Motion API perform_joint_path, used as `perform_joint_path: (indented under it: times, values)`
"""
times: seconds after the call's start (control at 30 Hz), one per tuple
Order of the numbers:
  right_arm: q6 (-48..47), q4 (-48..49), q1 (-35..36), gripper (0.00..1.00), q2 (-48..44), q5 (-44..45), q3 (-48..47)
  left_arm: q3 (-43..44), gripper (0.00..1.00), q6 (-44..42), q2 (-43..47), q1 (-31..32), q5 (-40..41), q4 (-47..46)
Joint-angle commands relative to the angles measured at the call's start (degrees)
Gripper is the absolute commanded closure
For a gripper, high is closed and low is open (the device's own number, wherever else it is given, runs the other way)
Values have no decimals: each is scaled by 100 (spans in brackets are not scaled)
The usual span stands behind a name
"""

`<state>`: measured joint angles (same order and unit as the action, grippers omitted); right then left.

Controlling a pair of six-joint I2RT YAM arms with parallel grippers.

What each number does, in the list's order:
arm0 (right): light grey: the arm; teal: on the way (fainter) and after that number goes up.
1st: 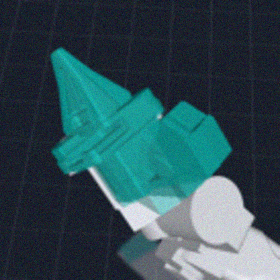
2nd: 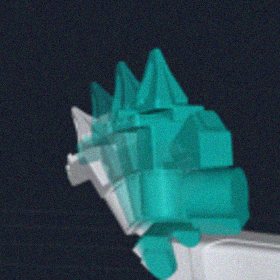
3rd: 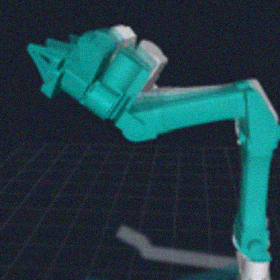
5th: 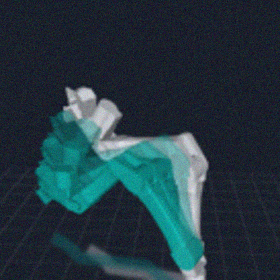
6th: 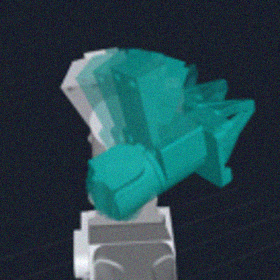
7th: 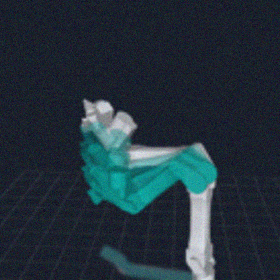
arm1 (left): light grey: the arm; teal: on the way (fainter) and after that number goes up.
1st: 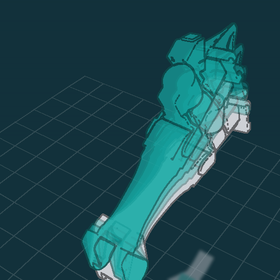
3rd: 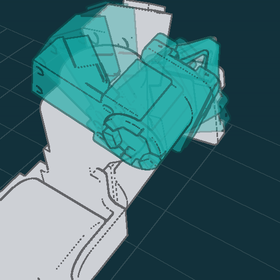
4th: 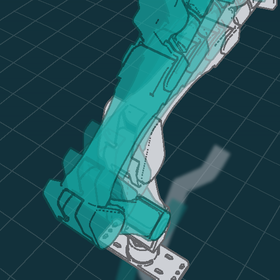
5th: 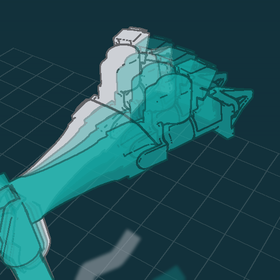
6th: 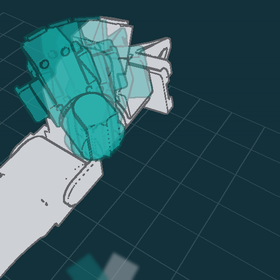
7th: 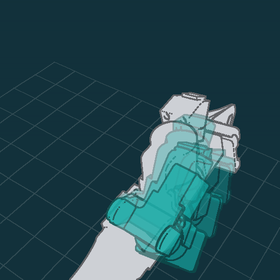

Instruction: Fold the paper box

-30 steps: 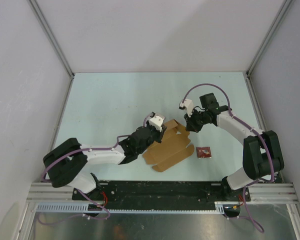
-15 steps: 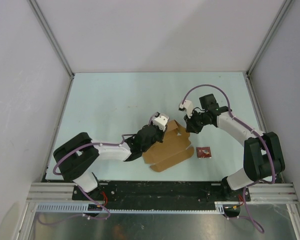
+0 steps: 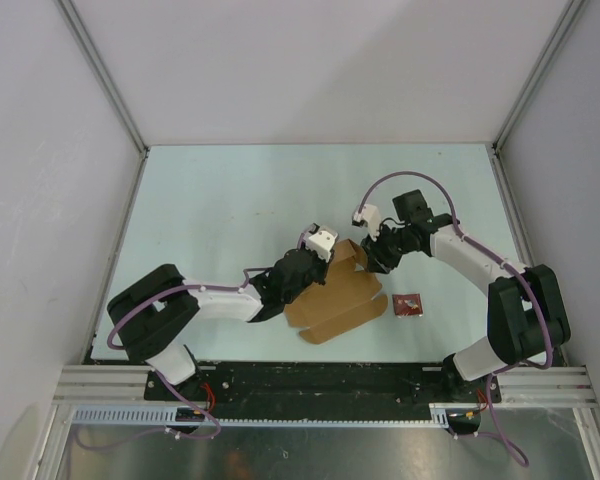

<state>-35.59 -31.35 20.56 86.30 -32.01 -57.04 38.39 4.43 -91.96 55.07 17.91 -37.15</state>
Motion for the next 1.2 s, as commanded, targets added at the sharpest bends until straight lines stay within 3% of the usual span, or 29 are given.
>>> perform_joint_path:
  times: [0.0, 1.17]
  values:
    - [-61, -64, 36, 61, -201, -244, 8, 160, 75, -100, -94, -66, 37, -47]
    - [-369, 288, 423, 63, 387, -683, 8, 204, 76, 6, -243, -58, -174, -47]
